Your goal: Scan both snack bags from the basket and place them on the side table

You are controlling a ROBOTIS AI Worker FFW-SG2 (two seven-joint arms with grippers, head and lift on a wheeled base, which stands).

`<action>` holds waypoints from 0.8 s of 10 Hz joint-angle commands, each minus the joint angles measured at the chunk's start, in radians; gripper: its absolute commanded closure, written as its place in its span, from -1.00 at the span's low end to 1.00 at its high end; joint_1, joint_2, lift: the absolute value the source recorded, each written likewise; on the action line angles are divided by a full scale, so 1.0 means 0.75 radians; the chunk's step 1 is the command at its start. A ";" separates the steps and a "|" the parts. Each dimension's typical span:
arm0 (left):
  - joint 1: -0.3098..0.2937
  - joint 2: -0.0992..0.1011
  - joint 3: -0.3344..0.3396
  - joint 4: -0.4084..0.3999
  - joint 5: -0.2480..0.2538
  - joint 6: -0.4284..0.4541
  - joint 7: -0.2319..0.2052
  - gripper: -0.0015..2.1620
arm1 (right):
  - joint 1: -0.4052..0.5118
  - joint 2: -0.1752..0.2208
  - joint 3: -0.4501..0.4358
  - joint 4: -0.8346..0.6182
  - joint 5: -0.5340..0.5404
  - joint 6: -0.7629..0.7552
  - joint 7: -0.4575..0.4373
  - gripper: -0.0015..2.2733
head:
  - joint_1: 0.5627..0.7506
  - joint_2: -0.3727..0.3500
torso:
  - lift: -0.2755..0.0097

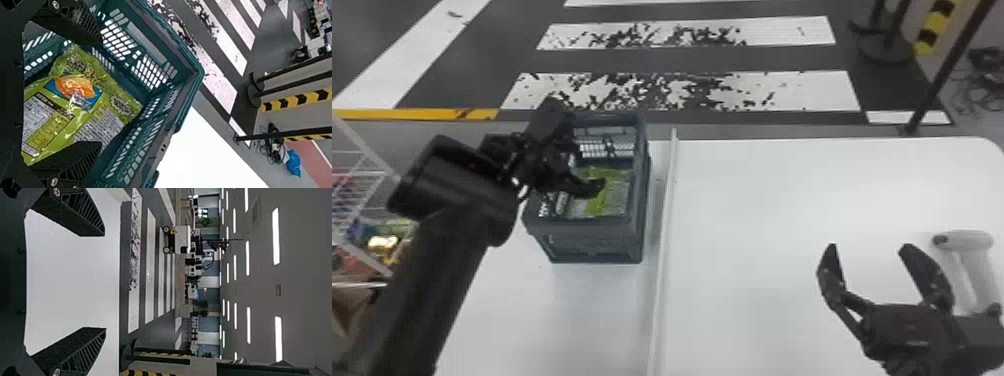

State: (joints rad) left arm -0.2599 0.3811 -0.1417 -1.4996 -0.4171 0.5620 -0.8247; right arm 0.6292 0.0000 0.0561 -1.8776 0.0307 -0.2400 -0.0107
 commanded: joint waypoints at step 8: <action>-0.214 -0.091 -0.228 0.480 -0.170 -0.141 -0.048 -0.91 | -0.002 0.001 -0.001 0.014 -0.012 0.000 0.000 -0.93 | 0.41 0.19 | 0.41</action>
State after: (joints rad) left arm -0.4208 0.3136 -0.3078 -1.1471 -0.5343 0.4552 -0.8585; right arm 0.6274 0.0000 0.0552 -1.8679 0.0225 -0.2399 -0.0107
